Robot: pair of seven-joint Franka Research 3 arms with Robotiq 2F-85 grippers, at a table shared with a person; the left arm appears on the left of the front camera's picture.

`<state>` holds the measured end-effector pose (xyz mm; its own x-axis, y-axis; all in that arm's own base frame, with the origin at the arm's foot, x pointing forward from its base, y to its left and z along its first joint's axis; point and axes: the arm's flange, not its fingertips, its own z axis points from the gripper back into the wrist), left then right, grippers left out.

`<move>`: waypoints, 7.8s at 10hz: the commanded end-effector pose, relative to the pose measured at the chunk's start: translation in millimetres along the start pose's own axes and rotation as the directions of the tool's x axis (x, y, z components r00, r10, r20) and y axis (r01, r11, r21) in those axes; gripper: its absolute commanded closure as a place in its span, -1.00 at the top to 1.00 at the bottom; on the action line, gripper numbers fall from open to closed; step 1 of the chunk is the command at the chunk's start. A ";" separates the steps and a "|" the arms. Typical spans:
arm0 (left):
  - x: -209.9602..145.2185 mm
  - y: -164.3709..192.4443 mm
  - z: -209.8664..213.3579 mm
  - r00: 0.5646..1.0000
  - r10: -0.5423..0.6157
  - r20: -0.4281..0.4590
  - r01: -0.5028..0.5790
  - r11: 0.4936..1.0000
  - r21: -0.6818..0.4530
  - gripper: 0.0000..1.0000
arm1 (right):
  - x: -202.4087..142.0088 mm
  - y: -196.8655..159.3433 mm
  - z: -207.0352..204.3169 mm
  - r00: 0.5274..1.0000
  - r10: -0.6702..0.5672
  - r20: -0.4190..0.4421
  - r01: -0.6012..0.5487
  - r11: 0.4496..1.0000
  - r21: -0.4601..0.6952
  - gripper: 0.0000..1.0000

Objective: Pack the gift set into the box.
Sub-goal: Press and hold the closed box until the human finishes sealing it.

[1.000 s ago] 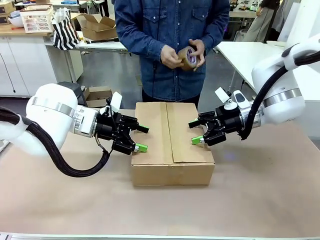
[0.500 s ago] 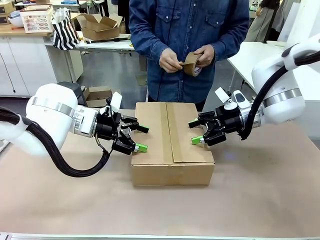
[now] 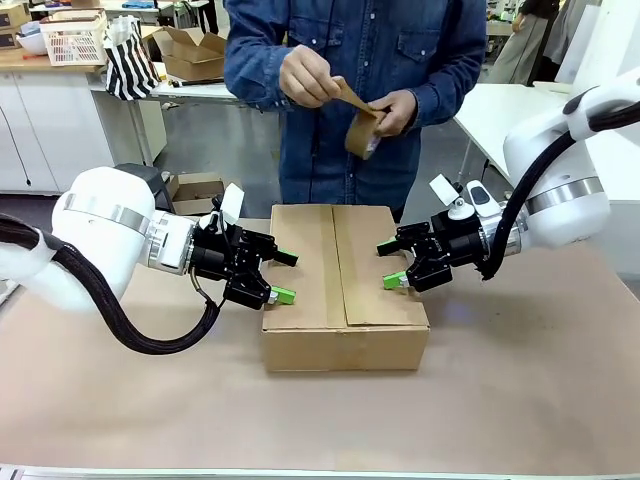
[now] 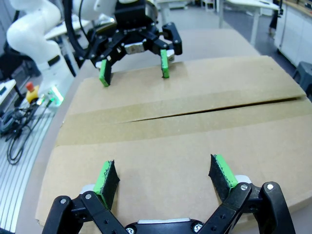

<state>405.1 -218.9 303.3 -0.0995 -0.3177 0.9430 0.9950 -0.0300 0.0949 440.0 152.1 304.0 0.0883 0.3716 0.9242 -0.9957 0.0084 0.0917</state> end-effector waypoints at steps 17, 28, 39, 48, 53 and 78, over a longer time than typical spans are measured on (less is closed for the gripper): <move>-0.7 -1.2 0.5 1.000 -0.012 -0.003 0.012 1.000 0.001 1.00 | -2.1 2.7 -0.3 1.000 0.000 -0.003 0.000 1.000 -0.001 1.00; -0.7 -1.2 0.5 1.000 -0.012 -0.003 0.012 1.000 0.001 1.00 | -2.1 2.7 -0.3 1.000 0.000 -0.003 0.000 1.000 -0.001 1.00; -0.7 -1.2 0.5 1.000 -0.012 -0.003 0.012 1.000 0.001 1.00 | -2.1 2.7 -0.3 1.000 0.000 -0.003 0.000 1.000 -0.001 1.00; -0.7 -1.2 0.5 1.000 -0.012 -0.003 0.012 1.000 0.001 1.00 | -2.1 2.7 -0.3 1.000 0.000 -0.003 0.000 1.000 -0.001 1.00; -0.7 -1.2 0.5 1.000 -0.012 -0.003 0.012 1.000 0.001 1.00 | -2.1 2.7 -0.3 1.000 0.000 -0.003 0.000 1.000 -0.001 1.00; 42.3 -22.5 182.5 0.391 0.871 0.299 -0.854 0.464 -0.235 1.00 | 73.7 98.8 176.9 0.573 -0.803 0.166 0.818 0.572 -0.058 1.00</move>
<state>380.9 -44.9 378.8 0.8657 0.1506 0.4773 0.4819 0.0069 -0.8762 351.0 -10.1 442.5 0.8529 -0.0017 0.5220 -0.4926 0.3285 0.8059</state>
